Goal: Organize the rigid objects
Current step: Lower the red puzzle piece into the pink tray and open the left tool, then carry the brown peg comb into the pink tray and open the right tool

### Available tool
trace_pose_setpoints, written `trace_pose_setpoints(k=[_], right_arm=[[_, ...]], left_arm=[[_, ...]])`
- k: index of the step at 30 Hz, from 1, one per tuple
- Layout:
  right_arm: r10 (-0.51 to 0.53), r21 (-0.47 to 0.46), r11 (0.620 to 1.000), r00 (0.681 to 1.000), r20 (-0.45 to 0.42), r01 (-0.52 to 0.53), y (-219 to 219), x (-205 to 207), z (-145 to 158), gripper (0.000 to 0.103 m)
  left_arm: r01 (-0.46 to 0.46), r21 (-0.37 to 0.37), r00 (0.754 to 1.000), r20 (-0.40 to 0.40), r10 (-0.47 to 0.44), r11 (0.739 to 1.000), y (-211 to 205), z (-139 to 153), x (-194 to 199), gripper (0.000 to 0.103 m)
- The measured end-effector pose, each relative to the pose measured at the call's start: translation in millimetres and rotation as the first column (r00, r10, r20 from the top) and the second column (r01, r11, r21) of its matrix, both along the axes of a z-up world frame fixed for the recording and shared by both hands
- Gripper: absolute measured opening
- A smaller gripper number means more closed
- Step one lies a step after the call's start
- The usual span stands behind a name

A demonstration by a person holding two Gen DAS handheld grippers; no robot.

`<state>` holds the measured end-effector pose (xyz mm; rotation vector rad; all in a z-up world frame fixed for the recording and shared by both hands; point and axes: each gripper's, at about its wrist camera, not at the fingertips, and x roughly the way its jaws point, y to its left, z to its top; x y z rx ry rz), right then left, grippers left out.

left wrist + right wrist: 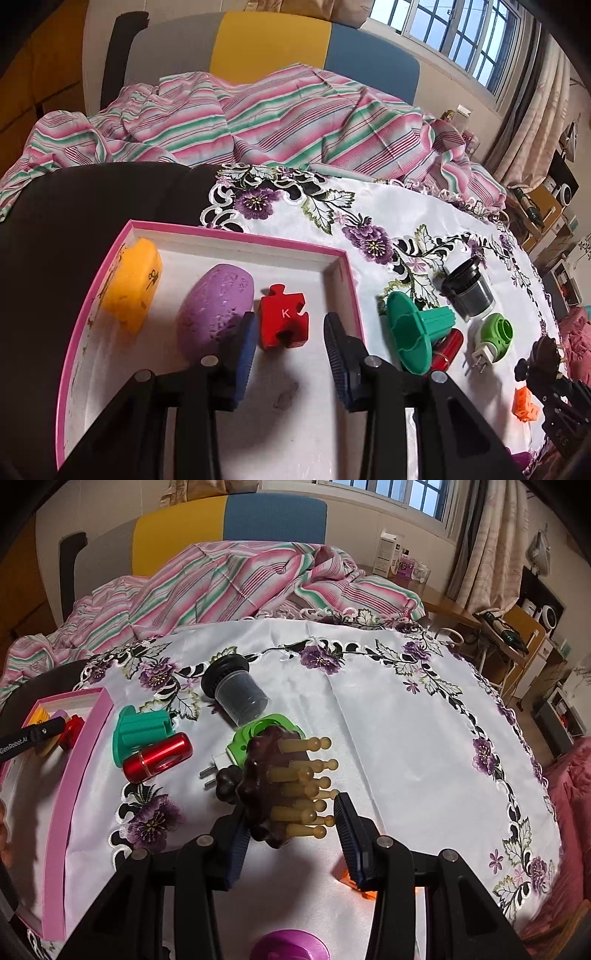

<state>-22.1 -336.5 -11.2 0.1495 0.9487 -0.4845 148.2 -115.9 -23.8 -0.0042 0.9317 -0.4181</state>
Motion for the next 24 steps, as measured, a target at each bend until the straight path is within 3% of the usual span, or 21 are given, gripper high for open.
trace_pose_setpoints(k=[13, 24], right_arm=[[0.035, -0.027, 0.999, 0.999, 0.002, -0.035, 20, 1, 4, 0.044], [0.071, -0.024, 0.997, 0.997, 0.004, -0.071, 41, 5, 6, 0.044]], left_arm=[[-0.013, -0.035, 1.0, 0.009, 0.013, 0.999, 25, 10, -36, 0.037], [-0.003, -0.054, 0.999, -0.036, 0.002, 0.999, 41, 1, -56, 0.037]])
